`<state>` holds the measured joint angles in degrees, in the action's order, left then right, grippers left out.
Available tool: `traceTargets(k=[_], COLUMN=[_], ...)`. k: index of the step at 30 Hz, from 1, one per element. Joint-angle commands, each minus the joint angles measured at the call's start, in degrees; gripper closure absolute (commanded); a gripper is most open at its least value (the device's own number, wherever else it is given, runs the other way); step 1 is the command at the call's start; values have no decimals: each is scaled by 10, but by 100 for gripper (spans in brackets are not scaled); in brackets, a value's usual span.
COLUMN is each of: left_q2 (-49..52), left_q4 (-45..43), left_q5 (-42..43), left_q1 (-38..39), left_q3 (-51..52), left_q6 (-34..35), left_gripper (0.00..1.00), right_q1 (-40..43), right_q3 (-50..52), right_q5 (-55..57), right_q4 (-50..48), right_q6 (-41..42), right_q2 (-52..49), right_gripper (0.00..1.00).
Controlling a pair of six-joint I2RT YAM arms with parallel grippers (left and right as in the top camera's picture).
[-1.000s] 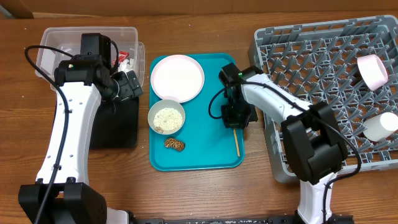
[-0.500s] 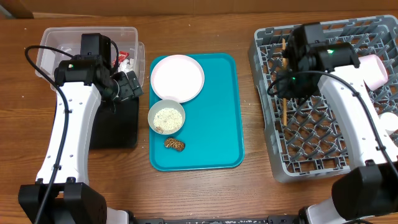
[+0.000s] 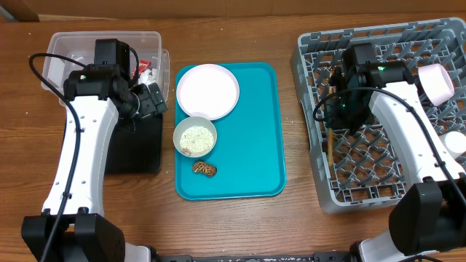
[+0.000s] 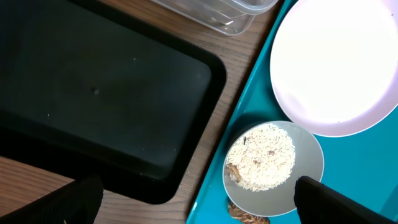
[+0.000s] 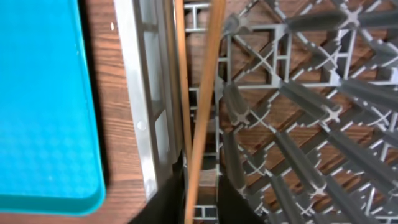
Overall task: Sort waste into correct bins and load items into the dishwasher
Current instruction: 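Lower the chopstick into the dish rack, then reach the right gripper to the white plate and grasp its rim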
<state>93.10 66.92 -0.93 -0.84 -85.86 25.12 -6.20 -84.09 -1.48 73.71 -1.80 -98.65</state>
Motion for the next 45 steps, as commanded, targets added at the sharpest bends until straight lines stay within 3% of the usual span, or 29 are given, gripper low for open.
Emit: traceTargets(k=[1, 5, 10, 14, 19, 24, 27, 29, 35, 44, 45], left_q2=[-10, -10, -10, -10, -10, -10, -10, -10, -10, -10, -10], left_q4=[2, 2, 2, 2, 3, 4, 4, 4, 3, 3, 3], left_q5=[-5, -6, -5, -6, -5, -5, -5, -5, -5, -5, -5], left_q1=[1, 1, 1, 1, 1, 1, 1, 1, 1, 1, 1], left_q3=[-5, -5, -5, -5, -5, -5, -5, -5, -5, -5, -5], left_q6=[2, 2, 2, 2, 2, 2, 2, 2, 2, 2, 2], left_gripper=[0, 0, 0, 0, 0, 0, 0, 0, 0, 0, 0], right_q1=[-2, -2, -2, -21, -88, -170, -200, -215, -219, -222, -223], right_q3=[2, 1, -21, -42, -41, -41, -41, -41, -41, -41, -41], right_q5=[-5, -6, -92, -189, -191, -120, -81, -32, -29, -60, -60], right_q4=[0, -1, -44, -152, -268, -334, -371, -399, -452, -499, -499], right_q6=[-2, 0, 1, 10, 38, 92, 104, 156, 231, 247, 246], right_q2=[2, 2, 2, 2, -20, -88, -127, -163, -232, -273, -279], right_gripper=[72, 67, 58, 46, 36, 32, 31, 31, 31, 32, 36])
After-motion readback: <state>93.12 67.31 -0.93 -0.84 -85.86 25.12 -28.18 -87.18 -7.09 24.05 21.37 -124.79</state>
